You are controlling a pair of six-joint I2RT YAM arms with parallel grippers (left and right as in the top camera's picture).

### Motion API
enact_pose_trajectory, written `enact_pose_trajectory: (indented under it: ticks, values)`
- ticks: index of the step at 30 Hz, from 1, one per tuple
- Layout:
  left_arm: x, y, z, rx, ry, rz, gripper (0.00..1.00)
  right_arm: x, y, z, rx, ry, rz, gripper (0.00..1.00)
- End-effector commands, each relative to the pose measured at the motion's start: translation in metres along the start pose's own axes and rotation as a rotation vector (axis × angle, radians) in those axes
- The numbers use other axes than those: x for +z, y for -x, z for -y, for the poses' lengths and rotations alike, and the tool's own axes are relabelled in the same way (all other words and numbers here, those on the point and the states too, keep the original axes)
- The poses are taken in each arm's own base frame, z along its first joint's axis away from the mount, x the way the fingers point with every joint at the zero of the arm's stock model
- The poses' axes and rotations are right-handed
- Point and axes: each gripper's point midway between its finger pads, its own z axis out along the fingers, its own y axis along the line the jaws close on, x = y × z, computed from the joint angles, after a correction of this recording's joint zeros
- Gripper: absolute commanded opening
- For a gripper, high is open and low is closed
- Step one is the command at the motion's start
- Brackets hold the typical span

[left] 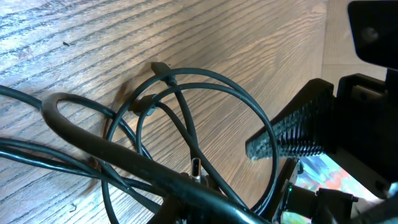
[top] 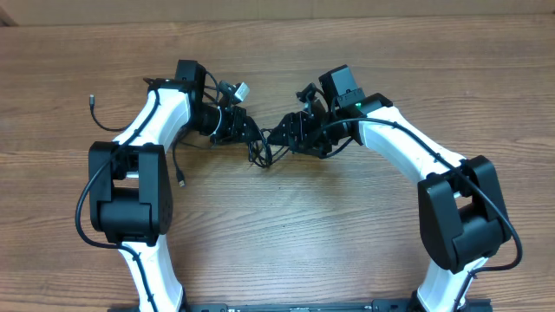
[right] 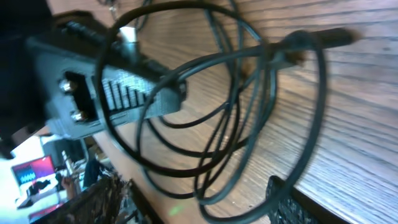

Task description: Untangle cables

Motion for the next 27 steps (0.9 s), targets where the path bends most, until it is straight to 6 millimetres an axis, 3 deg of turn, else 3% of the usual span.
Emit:
enact_pose_trajectory:
  ticks: [1,6,11,16,19,24,27]
  values:
    - [0.004,-0.002,0.000,0.020,-0.013,-0.009,0.04,0.002,-0.008,-0.023,-0.076,0.054,-0.024,0.72]
    - [0.004,-0.001,0.000,0.018,-0.013,-0.008,0.04,0.011,0.002,-0.002,0.036,-0.128,0.069,0.69]
    - [0.004,-0.001,0.000,0.020,-0.013,-0.007,0.04,0.015,0.015,-0.004,0.021,-0.162,0.142,0.63]
    - [0.005,0.000,0.001,0.027,-0.013,-0.006,0.04,0.011,0.023,0.011,0.062,-0.246,0.202,0.36]
    - [0.005,0.000,0.001,0.028,-0.013,-0.006,0.04,0.009,0.025,0.013,0.062,-0.261,0.214,0.29]
    - [0.005,0.000,0.001,0.028,-0.013,-0.007,0.04,0.007,0.024,0.022,0.075,-0.306,0.221,0.28]
    - [0.005,0.000,0.003,0.036,-0.024,-0.006,0.04,-0.002,0.024,0.044,0.099,-0.429,0.256,0.26]
